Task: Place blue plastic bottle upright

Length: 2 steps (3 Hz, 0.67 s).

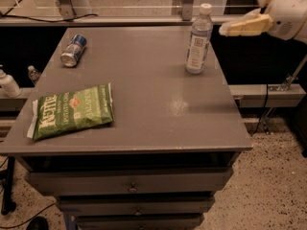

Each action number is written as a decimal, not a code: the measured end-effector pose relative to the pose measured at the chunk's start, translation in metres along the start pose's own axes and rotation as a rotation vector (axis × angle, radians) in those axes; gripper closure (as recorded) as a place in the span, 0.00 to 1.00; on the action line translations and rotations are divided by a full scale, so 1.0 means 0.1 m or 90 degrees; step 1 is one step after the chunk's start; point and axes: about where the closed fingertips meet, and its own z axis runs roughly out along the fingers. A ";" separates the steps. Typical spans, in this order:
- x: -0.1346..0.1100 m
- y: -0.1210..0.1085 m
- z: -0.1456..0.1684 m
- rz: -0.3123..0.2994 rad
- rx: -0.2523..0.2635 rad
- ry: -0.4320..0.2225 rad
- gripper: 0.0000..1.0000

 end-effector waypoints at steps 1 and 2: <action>-0.96 0.09 -0.58 -0.118 0.062 -0.048 0.00; -0.95 0.09 -0.55 -0.117 0.060 -0.049 0.00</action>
Offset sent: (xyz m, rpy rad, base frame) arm -0.0515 -0.0226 0.0698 -0.0012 -0.1665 -0.0597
